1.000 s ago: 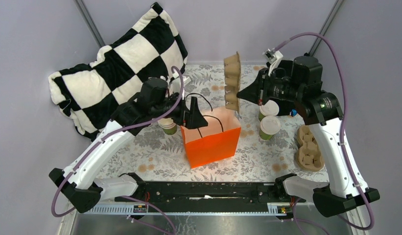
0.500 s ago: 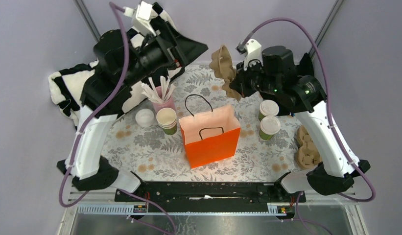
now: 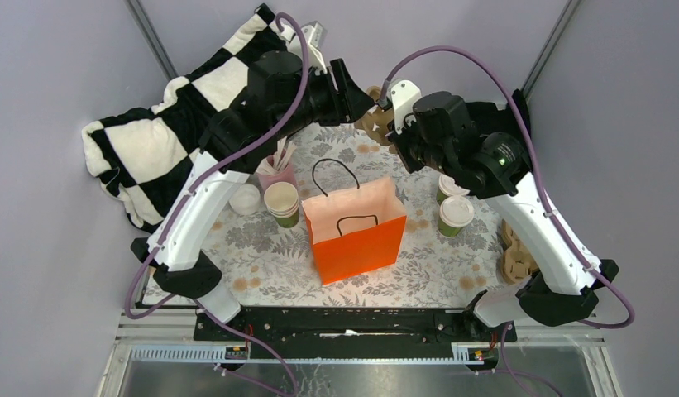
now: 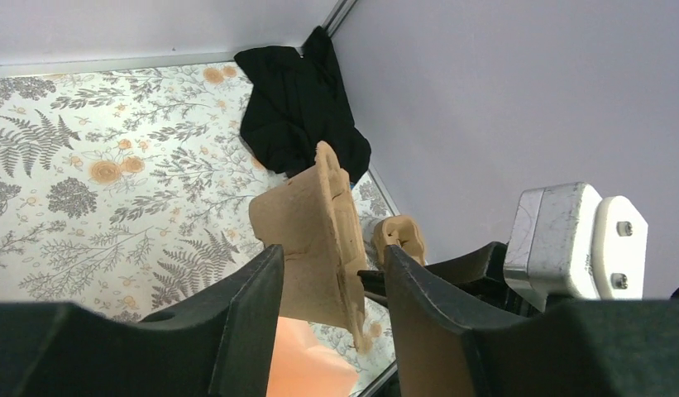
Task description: Pack the takeout coffee
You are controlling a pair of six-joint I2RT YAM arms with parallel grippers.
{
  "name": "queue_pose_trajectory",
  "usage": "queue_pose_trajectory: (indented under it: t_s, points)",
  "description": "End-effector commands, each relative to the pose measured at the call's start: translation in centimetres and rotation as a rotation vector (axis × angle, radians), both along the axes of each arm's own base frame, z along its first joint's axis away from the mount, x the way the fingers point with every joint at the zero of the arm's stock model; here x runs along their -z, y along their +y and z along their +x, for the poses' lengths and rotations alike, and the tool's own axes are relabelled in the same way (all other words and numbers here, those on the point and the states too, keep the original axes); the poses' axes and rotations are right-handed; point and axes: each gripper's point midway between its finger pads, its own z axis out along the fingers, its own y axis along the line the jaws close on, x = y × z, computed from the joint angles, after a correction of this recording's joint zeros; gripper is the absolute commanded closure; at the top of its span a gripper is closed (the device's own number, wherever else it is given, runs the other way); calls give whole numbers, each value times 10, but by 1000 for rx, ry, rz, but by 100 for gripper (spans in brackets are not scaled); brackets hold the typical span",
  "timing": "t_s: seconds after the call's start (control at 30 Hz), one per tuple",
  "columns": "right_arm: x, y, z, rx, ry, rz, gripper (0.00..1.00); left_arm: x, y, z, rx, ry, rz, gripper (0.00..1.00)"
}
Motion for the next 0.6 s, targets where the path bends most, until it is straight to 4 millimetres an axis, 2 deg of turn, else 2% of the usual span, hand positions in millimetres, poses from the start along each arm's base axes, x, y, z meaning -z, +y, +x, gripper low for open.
queue_pose_trajectory:
  t_s: [0.0,0.13,0.27,0.47,0.5,0.53,0.57]
  points:
    - [-17,-10,0,21,-75,-24,100,-18,4,0,-35,-111,28,51]
    - [-19,-10,0,23,-81,-26,100,-10,-3,-1,-39,-115,76,60]
    - [-16,-7,-2,13,-73,-34,100,-4,-8,-1,-44,-114,101,74]
    - [-16,-4,-6,7,-81,-41,100,-4,-6,4,-70,-126,117,89]
    - [-16,-4,-6,10,-79,-36,99,-6,-5,4,-77,-132,116,96]
    - [-15,-5,-7,18,-75,-25,90,-8,-1,6,-96,-136,115,100]
    - [-14,-5,-7,32,-68,-11,76,-11,3,6,-120,-138,109,100]
